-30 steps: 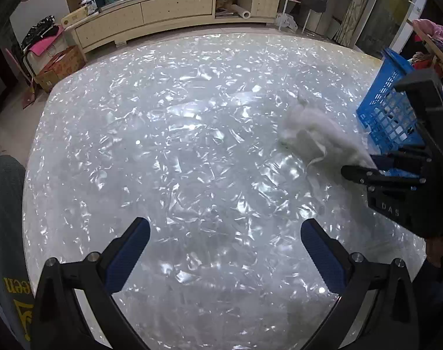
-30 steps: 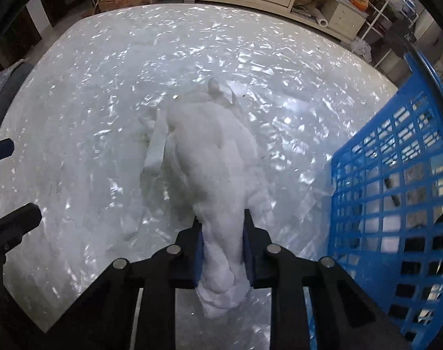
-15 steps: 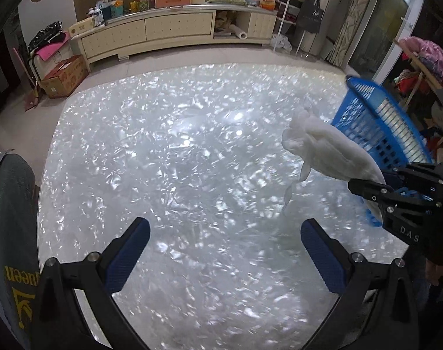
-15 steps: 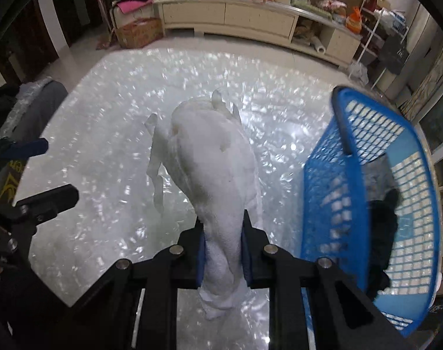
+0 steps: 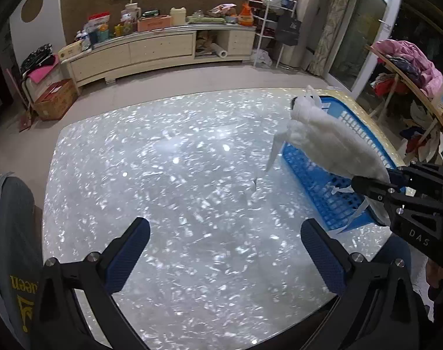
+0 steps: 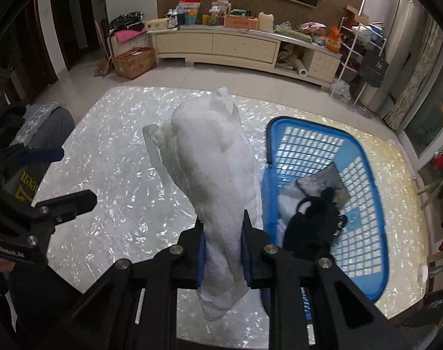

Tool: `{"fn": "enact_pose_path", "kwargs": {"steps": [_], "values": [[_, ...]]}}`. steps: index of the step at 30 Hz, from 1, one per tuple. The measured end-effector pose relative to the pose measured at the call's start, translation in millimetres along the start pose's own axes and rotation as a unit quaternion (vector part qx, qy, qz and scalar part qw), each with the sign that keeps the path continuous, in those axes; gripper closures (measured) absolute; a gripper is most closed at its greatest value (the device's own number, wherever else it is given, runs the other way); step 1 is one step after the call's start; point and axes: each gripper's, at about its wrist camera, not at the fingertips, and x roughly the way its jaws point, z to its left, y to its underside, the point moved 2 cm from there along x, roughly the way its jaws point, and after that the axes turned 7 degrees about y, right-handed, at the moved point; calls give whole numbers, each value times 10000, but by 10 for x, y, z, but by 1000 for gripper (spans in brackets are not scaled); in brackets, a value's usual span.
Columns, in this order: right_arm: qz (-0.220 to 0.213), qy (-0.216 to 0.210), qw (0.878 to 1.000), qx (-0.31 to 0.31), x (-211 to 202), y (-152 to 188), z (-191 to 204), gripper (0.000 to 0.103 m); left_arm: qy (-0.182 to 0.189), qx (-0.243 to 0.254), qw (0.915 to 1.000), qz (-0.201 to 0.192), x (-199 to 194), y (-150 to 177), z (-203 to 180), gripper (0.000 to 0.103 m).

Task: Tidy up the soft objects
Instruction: 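Lift the white quilted pad with the right gripper and lower it into the basket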

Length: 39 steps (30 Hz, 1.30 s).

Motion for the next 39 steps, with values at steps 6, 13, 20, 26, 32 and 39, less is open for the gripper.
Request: {"fn": "enact_pose_path", "kwargs": {"steps": [6,13,20,26,32,39], "values": [[-156,134,9997,166,-105,28,-286,84,73,210,9998,-5,41,-136,-275,0],[-149,378,9984,389,-89,86,-659,84,242,445,9987,-13,208,-368,-616,0],[22,588,9958,700,35,164,-1016,84,301,642,9974,114,436,-487,-846,0],[254,639,9940,845,251,206,-1117,84,319,705,9967,244,603,-499,-945,0],[497,654,9919,964,478,205,-1182,84,268,661,9966,403,777,-480,-883,0],[719,547,9916,929,730,139,-1156,84,217,487,9971,537,984,-483,-709,0]]}}
